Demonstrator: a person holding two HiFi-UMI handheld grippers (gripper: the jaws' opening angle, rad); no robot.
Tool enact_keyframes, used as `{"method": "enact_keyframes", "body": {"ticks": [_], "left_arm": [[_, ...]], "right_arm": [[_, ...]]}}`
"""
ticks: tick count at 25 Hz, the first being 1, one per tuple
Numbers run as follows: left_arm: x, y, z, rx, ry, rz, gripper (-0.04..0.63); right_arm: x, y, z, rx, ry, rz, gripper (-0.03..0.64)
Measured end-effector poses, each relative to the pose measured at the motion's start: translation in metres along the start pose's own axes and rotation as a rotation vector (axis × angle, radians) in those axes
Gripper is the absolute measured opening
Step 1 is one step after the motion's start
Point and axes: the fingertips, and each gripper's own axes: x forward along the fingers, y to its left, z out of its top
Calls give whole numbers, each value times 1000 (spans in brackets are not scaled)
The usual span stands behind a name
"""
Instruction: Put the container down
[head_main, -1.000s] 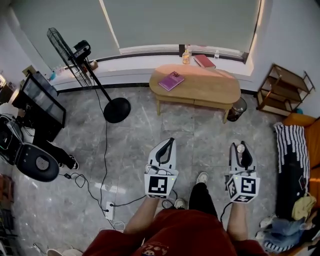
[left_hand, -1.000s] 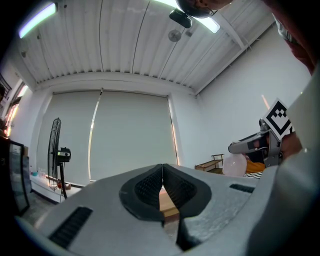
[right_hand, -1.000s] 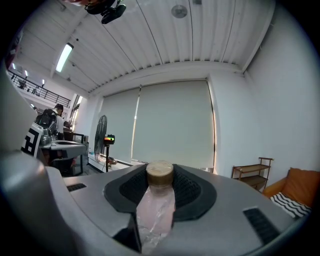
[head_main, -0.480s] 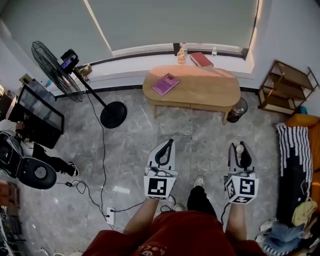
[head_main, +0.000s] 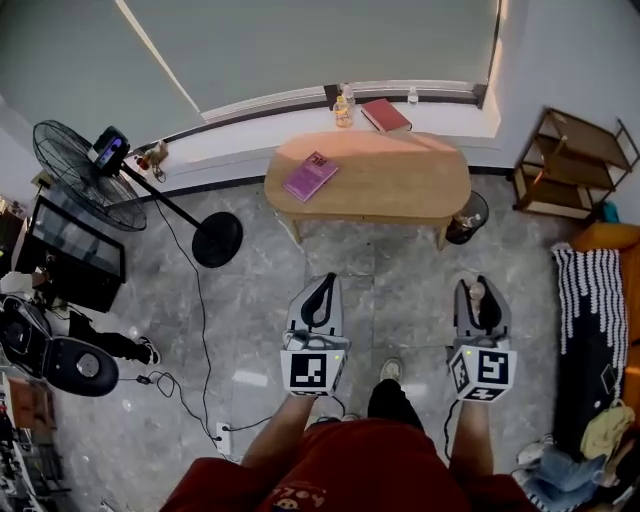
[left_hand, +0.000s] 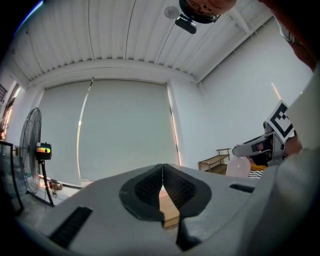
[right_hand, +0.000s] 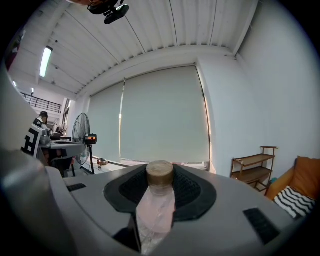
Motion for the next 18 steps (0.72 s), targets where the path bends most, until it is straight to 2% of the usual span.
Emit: {"method": "enact_keyframes", "body": {"ticks": [11, 18], "left_arm": [[81, -32, 9, 23, -10, -25, 9], [115, -33, 18, 24, -35, -21, 9]], "right_arm": [[49, -66, 8, 32, -10, -11, 138], [76, -84, 23, 16, -26, -8, 138]]}}
